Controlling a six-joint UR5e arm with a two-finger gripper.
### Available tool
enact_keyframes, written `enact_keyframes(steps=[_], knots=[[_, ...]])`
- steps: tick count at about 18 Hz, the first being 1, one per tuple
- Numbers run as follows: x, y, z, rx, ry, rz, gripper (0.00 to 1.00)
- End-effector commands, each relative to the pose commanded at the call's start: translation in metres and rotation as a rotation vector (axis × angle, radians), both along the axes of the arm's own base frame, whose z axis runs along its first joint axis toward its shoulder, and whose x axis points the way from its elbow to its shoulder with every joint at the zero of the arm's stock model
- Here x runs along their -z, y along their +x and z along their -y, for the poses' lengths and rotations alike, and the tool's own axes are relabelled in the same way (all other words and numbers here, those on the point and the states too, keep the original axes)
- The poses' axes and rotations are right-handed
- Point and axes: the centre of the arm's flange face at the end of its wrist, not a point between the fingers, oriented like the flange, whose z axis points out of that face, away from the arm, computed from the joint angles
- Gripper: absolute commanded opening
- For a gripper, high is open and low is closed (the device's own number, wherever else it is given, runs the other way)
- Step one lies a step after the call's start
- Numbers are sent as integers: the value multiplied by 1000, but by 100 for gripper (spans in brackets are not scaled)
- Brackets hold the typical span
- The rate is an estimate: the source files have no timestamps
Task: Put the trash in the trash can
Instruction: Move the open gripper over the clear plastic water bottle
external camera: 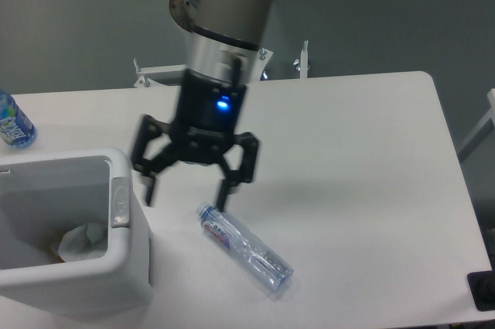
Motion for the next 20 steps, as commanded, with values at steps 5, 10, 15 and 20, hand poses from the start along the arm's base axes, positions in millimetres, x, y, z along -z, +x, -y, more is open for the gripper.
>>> enact_keyframes(steps=[5, 10, 15, 20], knots=[[55, -32, -19, -35, -90, 11, 100], [139, -62, -39, -30, -211, 39, 100], [199, -74, -44, -52, -310, 59, 100], [237, -76, -42, -68, -389, 60, 100]])
